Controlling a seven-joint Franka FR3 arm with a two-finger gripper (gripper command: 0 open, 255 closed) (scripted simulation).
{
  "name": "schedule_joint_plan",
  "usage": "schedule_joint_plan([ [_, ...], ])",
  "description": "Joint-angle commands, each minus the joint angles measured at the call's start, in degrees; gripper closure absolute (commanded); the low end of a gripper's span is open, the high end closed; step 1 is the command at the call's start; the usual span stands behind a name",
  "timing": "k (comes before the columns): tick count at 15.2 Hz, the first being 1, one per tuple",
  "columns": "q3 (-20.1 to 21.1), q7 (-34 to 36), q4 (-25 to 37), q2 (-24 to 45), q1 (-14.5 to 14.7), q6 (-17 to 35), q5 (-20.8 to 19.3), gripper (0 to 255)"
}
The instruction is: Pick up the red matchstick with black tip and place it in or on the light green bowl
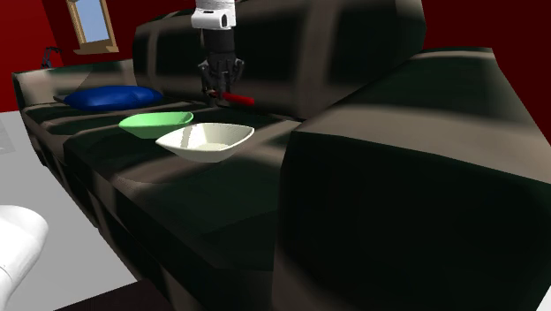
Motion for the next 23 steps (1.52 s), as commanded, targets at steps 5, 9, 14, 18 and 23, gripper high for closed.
schedule_joint_plan([
  [5, 4.22, 6.82, -1.88, -3.4, 2.91, 0.6, 1.91, 255],
  [9, 7.74, 11.91, -1.7, -4.44, 4.53, 0.88, 2.62, 255],
  [14, 13.14, 19.01, -0.03, -4.16, 6.05, 1.3, 2.5, 255],
  [18, 19.12, 25.89, 2.7, -2.26, 6.55, 1.76, 1.04, 255],
  [23, 18.8, 24.79, -2.1, -3.66, 7.15, 5.42, 2.27, 255],
])
